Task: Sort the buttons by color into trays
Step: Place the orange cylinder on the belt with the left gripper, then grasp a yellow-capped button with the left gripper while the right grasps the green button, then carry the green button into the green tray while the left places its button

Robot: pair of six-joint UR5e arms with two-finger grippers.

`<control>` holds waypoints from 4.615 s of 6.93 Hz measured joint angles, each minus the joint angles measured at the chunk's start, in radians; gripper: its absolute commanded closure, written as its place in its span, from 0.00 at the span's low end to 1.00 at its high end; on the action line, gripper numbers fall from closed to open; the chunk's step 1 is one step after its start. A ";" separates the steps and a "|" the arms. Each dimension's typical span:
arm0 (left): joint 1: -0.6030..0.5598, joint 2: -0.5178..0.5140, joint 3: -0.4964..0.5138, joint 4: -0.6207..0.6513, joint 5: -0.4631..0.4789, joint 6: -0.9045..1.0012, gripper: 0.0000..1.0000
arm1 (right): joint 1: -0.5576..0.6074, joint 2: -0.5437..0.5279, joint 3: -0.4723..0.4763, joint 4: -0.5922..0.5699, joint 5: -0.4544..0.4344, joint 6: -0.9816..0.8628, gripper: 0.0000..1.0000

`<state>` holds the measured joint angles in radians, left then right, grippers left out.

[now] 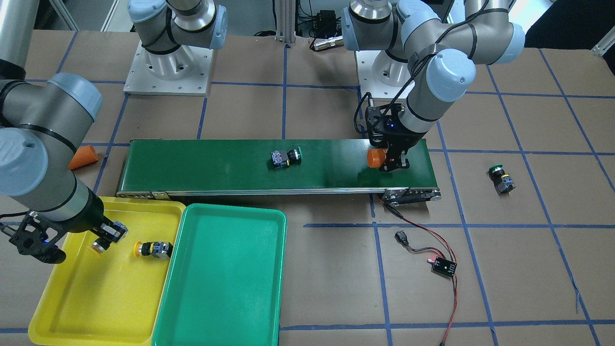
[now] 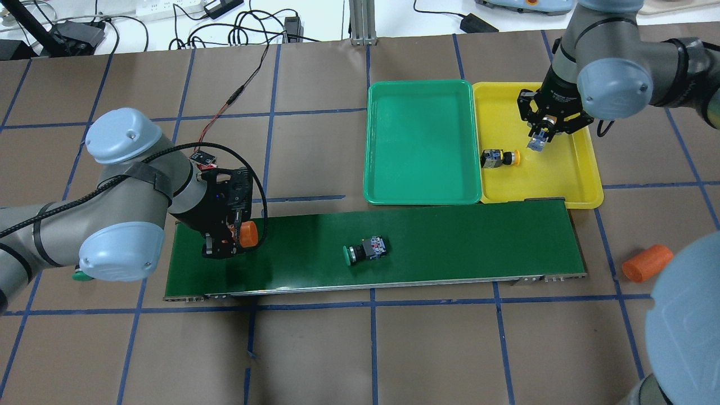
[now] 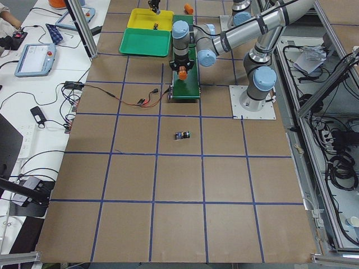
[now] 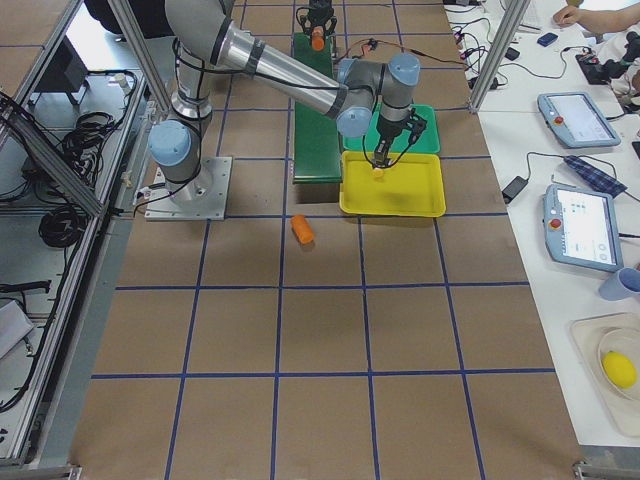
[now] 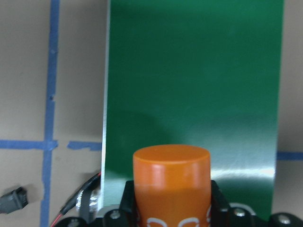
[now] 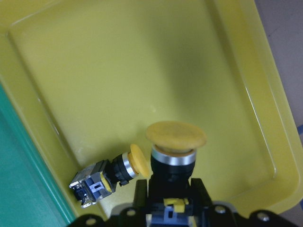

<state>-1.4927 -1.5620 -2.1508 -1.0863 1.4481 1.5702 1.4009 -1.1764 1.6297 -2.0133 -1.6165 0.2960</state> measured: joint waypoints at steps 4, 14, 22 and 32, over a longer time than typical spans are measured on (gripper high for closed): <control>-0.016 0.042 -0.068 0.014 -0.006 -0.071 0.15 | -0.014 0.016 0.013 -0.003 0.010 -0.024 0.00; 0.746 -0.121 -0.040 0.216 -0.075 -0.389 0.15 | 0.082 -0.396 0.143 0.372 0.123 0.452 0.00; 0.741 -0.233 -0.039 0.387 0.084 -0.544 1.00 | 0.216 -0.364 0.406 0.036 0.179 0.752 0.00; 0.114 0.053 -0.042 0.165 0.057 -0.308 1.00 | 0.249 -0.219 0.379 -0.015 0.191 0.806 1.00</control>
<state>-1.3789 -1.5088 -2.1928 -0.9216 1.5054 1.2620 1.6503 -1.3950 2.0087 -2.0286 -1.4258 1.1024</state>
